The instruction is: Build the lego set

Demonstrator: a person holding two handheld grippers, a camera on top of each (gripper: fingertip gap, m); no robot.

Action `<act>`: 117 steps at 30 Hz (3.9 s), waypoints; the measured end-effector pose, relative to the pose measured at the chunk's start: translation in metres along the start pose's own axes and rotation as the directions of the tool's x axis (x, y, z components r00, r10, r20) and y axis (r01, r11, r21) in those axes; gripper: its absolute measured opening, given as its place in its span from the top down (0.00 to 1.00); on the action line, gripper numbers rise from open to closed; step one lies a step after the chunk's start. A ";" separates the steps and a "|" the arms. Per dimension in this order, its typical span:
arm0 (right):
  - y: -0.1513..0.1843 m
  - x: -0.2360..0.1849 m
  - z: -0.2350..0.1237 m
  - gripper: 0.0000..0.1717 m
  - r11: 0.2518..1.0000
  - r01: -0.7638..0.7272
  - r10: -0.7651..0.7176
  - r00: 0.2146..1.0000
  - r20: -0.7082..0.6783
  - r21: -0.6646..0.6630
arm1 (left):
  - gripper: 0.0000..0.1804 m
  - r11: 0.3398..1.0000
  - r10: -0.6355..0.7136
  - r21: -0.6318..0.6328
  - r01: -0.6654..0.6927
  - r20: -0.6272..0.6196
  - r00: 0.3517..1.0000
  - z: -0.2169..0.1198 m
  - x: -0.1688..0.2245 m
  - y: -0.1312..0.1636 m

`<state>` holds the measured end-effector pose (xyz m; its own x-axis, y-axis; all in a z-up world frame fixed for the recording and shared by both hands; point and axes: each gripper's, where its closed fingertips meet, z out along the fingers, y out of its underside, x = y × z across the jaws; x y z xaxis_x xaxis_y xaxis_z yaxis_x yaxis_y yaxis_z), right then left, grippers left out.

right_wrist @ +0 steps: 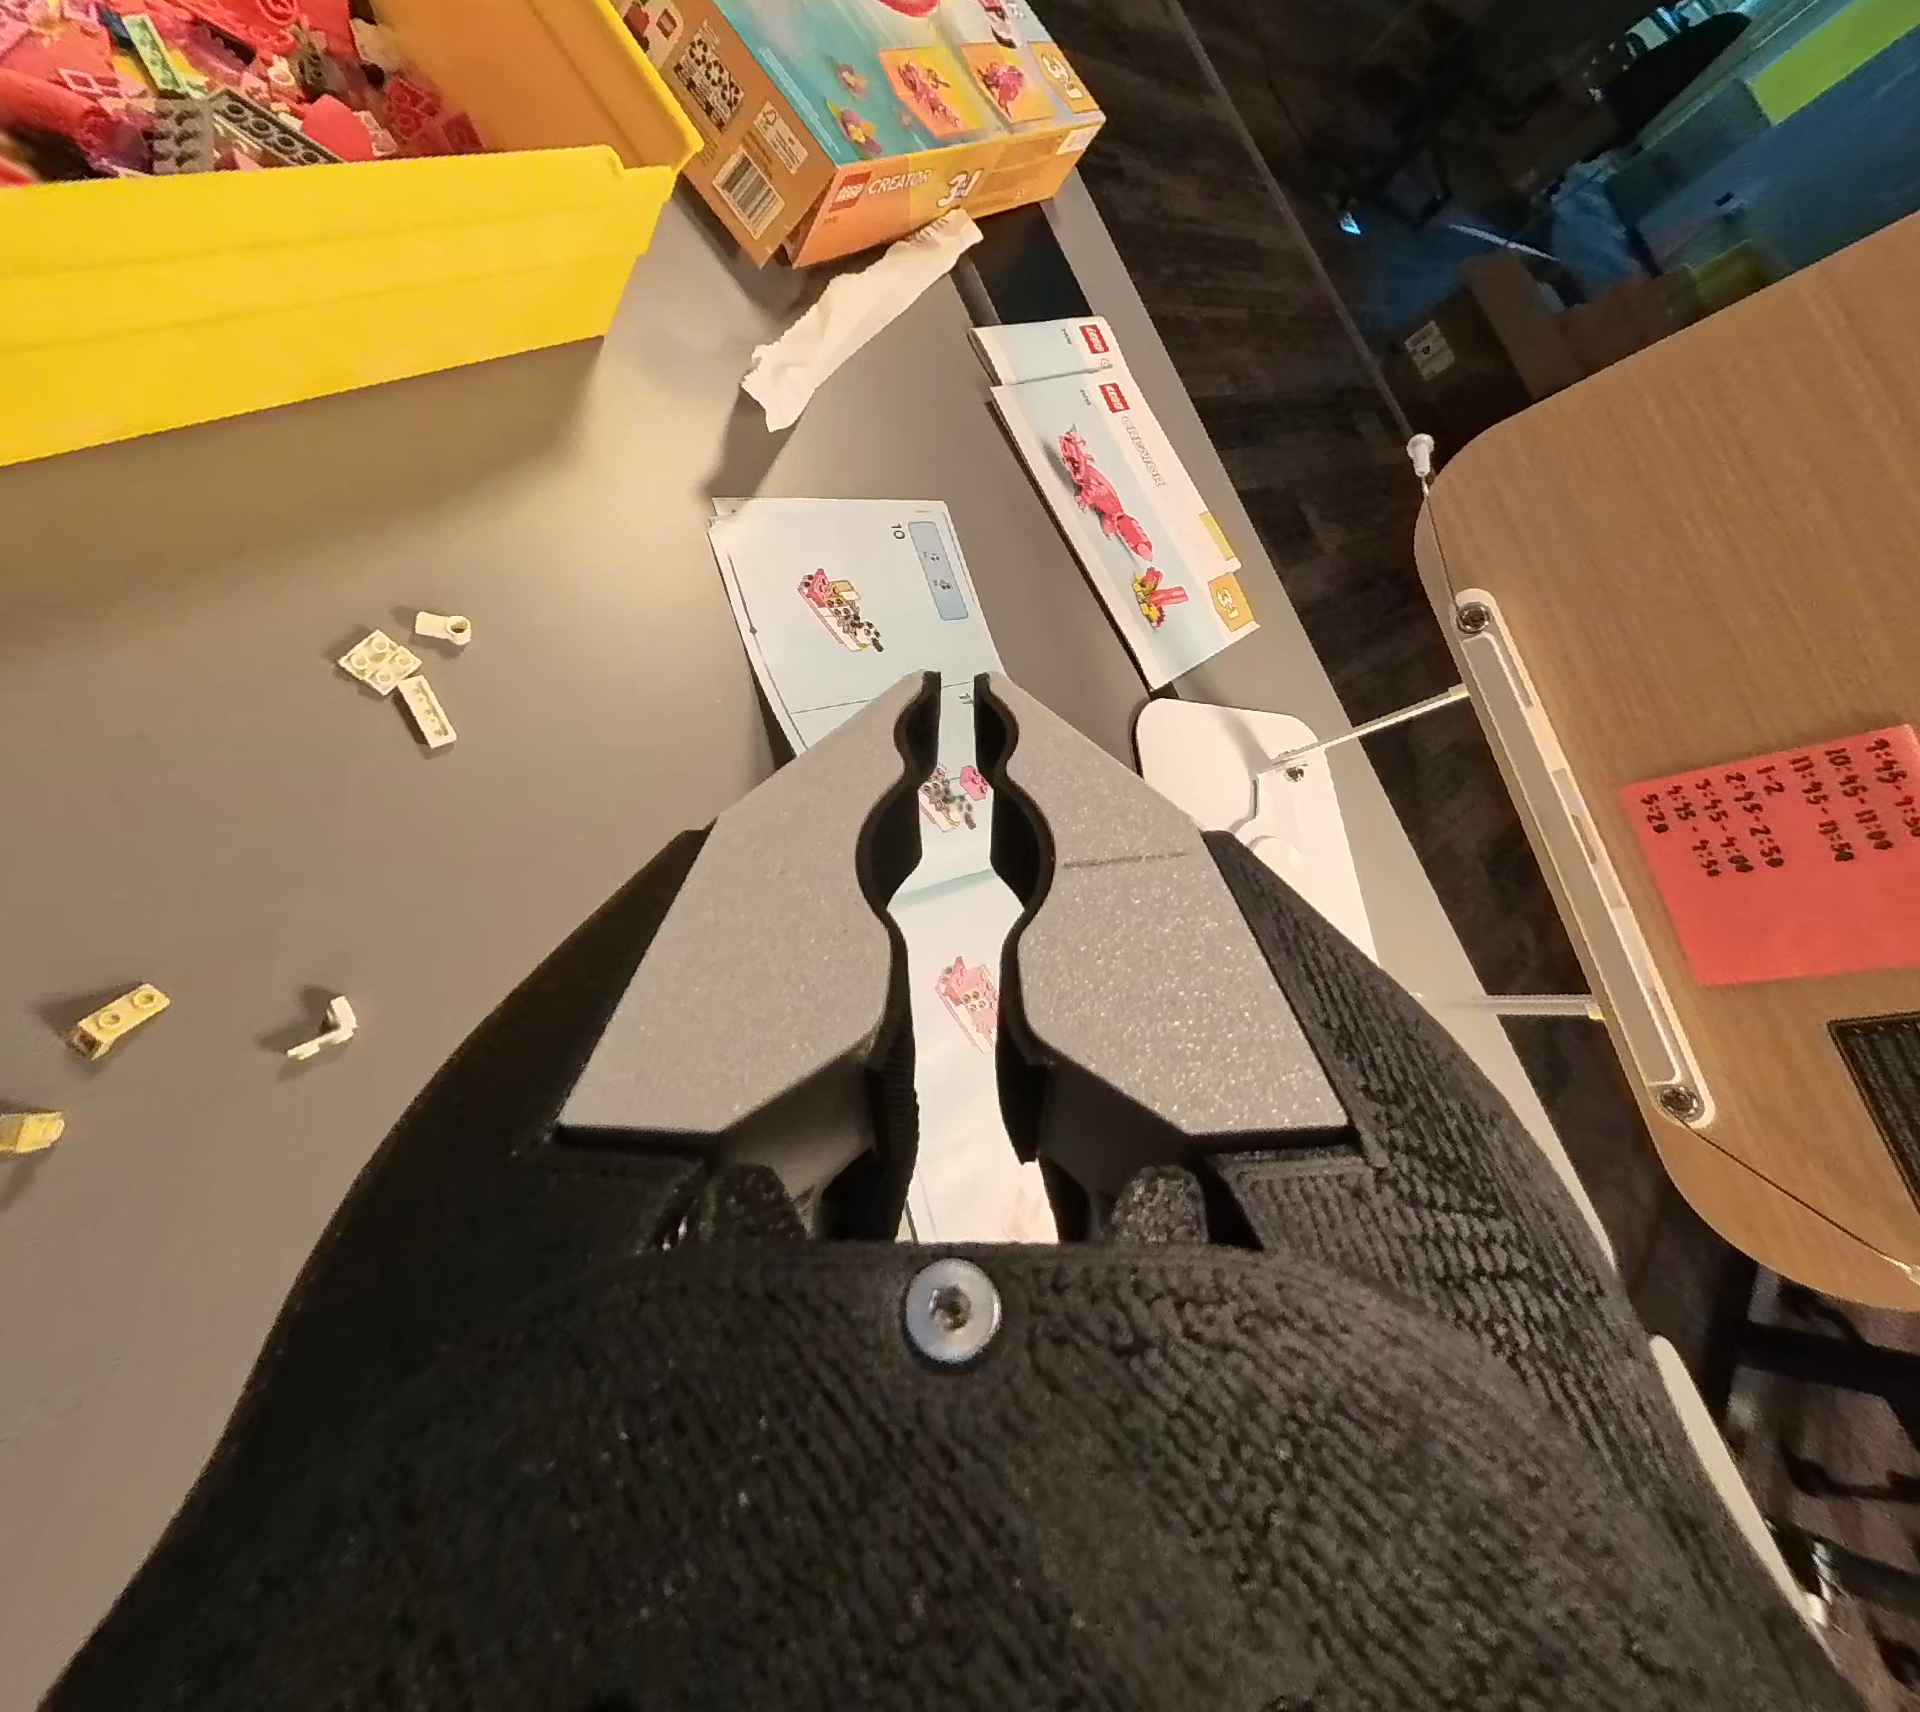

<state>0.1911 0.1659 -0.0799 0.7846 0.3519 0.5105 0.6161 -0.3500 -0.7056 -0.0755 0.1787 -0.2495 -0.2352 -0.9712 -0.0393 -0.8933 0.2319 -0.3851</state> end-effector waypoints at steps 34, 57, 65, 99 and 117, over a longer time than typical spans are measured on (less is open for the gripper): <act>-0.003 -0.004 0.000 0.97 1.000 0.007 -0.007 1.000 0.018 0.013 | 0.98 0.988 0.156 0.010 -0.157 -0.181 0.971 0.014 0.009 -0.021; -0.005 -0.004 -0.003 0.97 1.000 0.009 -0.009 1.000 0.016 0.026 | 0.93 0.984 0.177 0.044 -0.173 -0.129 0.976 0.013 0.000 -0.030; -0.006 0.001 -0.004 0.96 0.999 -0.004 0.004 1.000 -0.011 0.033 | 0.93 0.978 0.201 -0.037 -0.206 -0.109 0.974 0.023 0.000 -0.020; 0.002 0.031 -0.039 0.96 0.988 -0.079 0.092 0.992 -0.092 0.135 | 0.89 0.935 0.044 -0.347 -0.074 -0.093 0.995 0.068 -0.033 -0.142; -0.020 0.005 -0.012 0.96 0.994 0.013 -0.009 0.999 -0.039 0.105 | 0.89 0.947 -0.042 -0.320 -0.029 -0.213 0.976 -0.030 0.035 0.006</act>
<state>0.1835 0.1637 -0.0574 0.7811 0.3213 0.5354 0.6155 -0.2526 -0.7465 -0.1011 0.1476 -0.2251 -0.2738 -0.9458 0.1745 -0.9616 0.2659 -0.0680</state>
